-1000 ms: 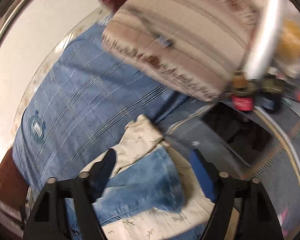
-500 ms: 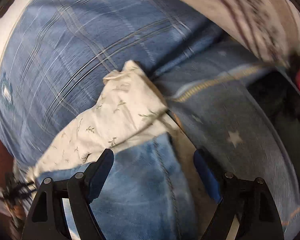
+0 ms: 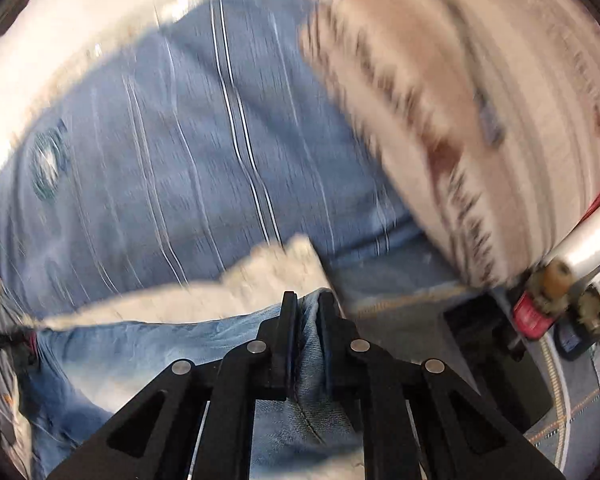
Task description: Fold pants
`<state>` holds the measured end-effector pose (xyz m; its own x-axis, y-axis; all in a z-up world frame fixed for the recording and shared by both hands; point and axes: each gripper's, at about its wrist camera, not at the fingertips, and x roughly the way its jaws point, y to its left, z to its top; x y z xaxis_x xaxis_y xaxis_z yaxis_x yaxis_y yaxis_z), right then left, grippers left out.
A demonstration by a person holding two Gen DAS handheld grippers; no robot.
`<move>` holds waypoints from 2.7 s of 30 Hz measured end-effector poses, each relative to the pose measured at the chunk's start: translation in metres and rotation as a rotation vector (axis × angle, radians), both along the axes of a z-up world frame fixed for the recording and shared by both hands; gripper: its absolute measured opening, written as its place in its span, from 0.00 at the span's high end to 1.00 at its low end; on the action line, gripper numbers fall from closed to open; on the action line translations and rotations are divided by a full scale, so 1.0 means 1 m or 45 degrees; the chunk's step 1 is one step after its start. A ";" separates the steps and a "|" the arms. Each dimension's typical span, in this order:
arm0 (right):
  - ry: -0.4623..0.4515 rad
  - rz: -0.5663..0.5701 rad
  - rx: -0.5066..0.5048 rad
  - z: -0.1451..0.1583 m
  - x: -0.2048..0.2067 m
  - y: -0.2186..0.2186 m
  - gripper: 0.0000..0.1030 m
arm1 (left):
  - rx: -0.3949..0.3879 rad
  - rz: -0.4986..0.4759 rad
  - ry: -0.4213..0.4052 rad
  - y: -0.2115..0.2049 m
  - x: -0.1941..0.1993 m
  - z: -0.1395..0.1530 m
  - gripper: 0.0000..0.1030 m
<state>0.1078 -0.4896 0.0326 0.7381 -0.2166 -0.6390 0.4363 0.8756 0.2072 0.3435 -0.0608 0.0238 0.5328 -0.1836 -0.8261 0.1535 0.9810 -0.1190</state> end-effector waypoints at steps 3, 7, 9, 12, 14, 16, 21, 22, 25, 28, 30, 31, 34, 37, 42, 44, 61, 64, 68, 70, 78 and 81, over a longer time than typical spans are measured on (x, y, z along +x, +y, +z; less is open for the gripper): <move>0.058 -0.062 0.027 -0.009 0.004 -0.011 0.91 | 0.049 0.027 0.062 0.001 0.004 -0.022 0.82; 0.187 -0.168 0.187 -0.057 0.020 -0.023 0.87 | 0.128 0.106 0.274 -0.008 0.033 -0.082 0.80; 0.125 -0.190 0.339 -0.071 0.014 -0.032 0.86 | 0.094 0.112 0.307 -0.007 0.040 -0.088 0.78; 0.013 -0.214 0.456 -0.070 -0.004 -0.048 0.59 | 0.001 0.074 0.297 0.004 0.044 -0.077 0.67; -0.020 -0.202 0.488 -0.066 -0.007 -0.058 0.38 | -0.118 0.066 0.300 0.021 0.044 -0.063 0.67; -0.026 -0.185 0.483 -0.063 -0.003 -0.065 0.35 | -0.256 0.096 0.301 0.039 0.050 -0.049 0.63; 0.068 -0.015 0.435 -0.066 0.040 -0.050 0.33 | -0.418 0.167 0.341 0.072 0.059 -0.042 0.57; 0.076 0.005 0.421 -0.068 0.047 -0.044 0.33 | -0.419 0.179 0.354 0.075 0.061 -0.043 0.57; 0.103 0.069 0.384 -0.076 0.065 -0.033 0.27 | -0.409 0.177 0.394 0.073 0.066 -0.049 0.54; 0.183 0.090 0.336 -0.088 0.083 -0.026 0.24 | -0.350 0.162 0.432 0.059 0.074 -0.065 0.48; 0.222 0.098 0.305 -0.095 0.092 -0.022 0.24 | -0.241 0.128 0.466 0.041 0.081 -0.081 0.51; 0.242 0.093 0.268 -0.097 0.096 -0.019 0.25 | -0.192 0.126 0.477 0.034 0.083 -0.088 0.61; 0.270 0.102 0.166 -0.095 0.101 -0.007 0.76 | -0.124 0.112 0.414 0.023 0.082 -0.086 0.79; 0.270 0.119 0.103 -0.082 0.096 0.005 0.84 | -0.103 0.084 0.288 0.022 0.067 -0.061 0.80; 0.129 0.070 0.074 -0.038 0.060 0.019 0.85 | -0.081 0.030 0.089 0.023 0.019 -0.008 0.81; 0.064 0.046 0.087 -0.022 0.039 0.024 0.85 | -0.087 0.011 0.010 0.033 -0.011 0.014 0.81; 0.060 -0.277 0.435 -0.106 -0.221 0.070 0.77 | -0.154 -0.248 0.202 0.132 -0.239 -0.037 0.78; 0.018 -0.312 0.444 -0.095 -0.243 0.081 0.69 | -0.300 -0.268 0.200 0.158 -0.258 -0.018 0.72; -0.081 -0.265 0.461 -0.064 -0.256 0.101 0.37 | -0.411 -0.203 0.158 0.190 -0.274 0.012 0.64; -0.131 -0.180 0.509 -0.055 -0.249 0.119 0.26 | -0.507 -0.162 0.151 0.207 -0.282 0.019 0.58; 0.021 0.147 0.954 -0.113 -0.168 0.182 0.25 | -0.579 -0.090 0.373 0.208 -0.273 -0.023 0.53; 0.031 0.184 1.046 -0.131 -0.150 0.196 0.23 | -0.569 -0.048 0.414 0.207 -0.259 -0.036 0.53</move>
<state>-0.0423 -0.2938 -0.0983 0.7065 0.4214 -0.5686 0.3439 0.4978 0.7962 0.0846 0.1465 -0.0123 0.2496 -0.5680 -0.7843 0.0731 0.8186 -0.5696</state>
